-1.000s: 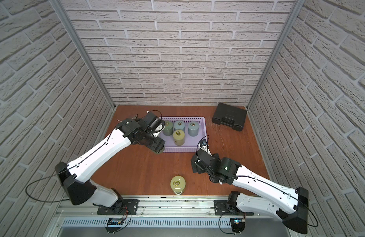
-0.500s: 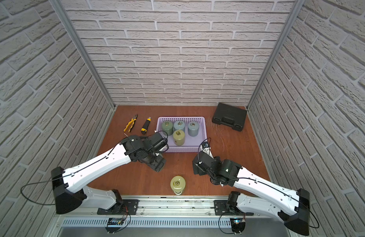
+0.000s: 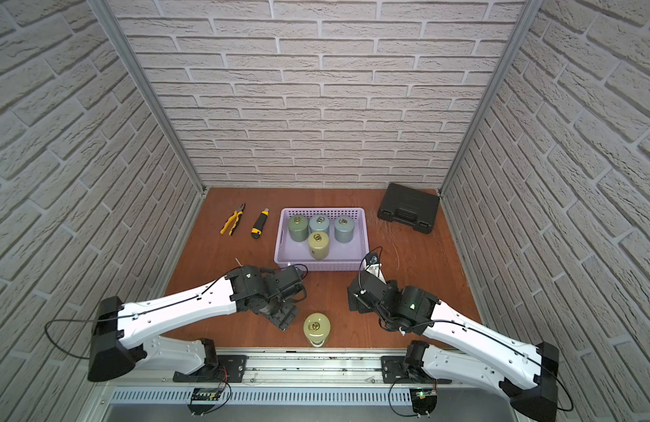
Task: Take the tea canister out of the basket
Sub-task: Place the tea canister at the center of the board.
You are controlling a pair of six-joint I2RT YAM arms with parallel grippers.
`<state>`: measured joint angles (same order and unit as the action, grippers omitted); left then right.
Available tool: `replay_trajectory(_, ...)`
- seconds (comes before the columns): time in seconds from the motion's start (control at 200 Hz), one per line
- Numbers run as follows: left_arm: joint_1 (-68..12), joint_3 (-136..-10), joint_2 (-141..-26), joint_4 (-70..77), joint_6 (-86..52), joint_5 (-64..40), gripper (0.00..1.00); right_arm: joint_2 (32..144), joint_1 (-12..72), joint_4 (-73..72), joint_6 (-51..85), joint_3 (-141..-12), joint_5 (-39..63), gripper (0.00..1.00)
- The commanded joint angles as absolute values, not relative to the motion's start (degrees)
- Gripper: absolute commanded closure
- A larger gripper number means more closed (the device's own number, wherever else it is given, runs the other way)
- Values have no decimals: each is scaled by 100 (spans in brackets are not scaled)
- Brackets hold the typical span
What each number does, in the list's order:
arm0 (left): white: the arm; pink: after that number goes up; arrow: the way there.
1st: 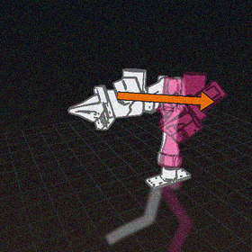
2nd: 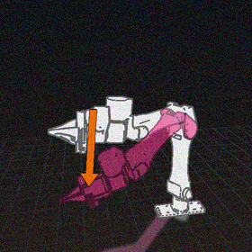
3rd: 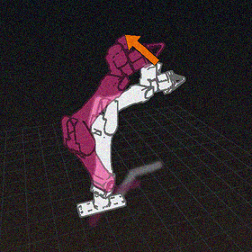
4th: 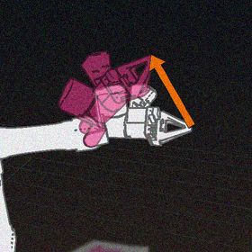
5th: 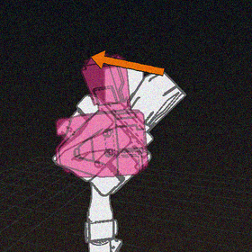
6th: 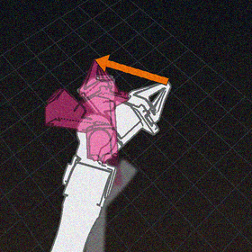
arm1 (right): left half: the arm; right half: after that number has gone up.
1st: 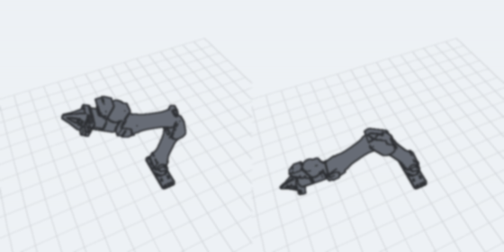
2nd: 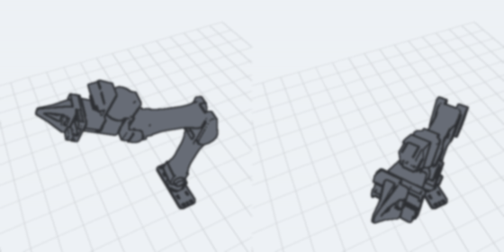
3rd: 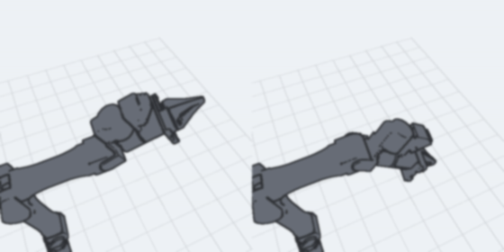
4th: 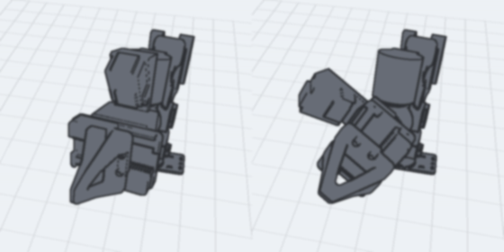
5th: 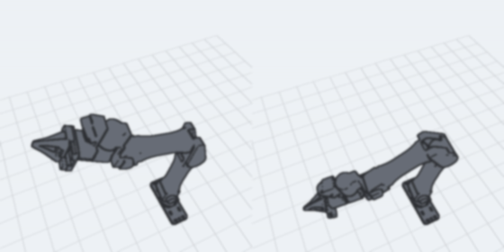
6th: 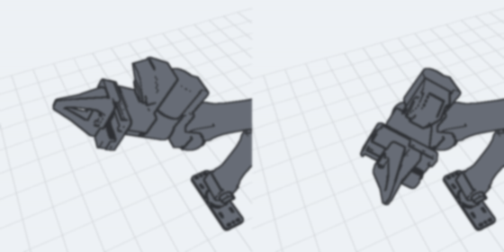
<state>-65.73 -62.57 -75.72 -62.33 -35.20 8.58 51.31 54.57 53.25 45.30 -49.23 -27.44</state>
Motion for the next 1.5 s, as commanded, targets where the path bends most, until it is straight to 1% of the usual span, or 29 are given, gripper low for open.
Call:
replay_trajectory(0.0,-6719,-6214,-7591,-5846,-3748,1026,42,5015,5413,5431,4649,-4847,-2922,2)
replay_trajectory(0.49,-7028,-5763,-7847,-5439,-4059,779,42,4881,5409,5537,4696,-4781,-2953,2)
replay_trajectory(1.18,-7103,-5184,-7810,-5041,-4301,616,41,4843,5413,5555,4700,-4754,-2968,2)
replay_trajectory(1.385,-7113,-5013,-7742,-4955,-4368,601,37,4846,5414,5572,4693,-4773,-2961,2)
replay_trajectory(1.44,-7113,-4971,-7706,-4954,-4390,600,32,4850,5408,5573,4687,-4773,-2952,2)
replay_trajectory(1.495,-7120,-4948,-7675,-4952,-4425,608,23,4857,5414,5555,4667,-4781,-2944,2)
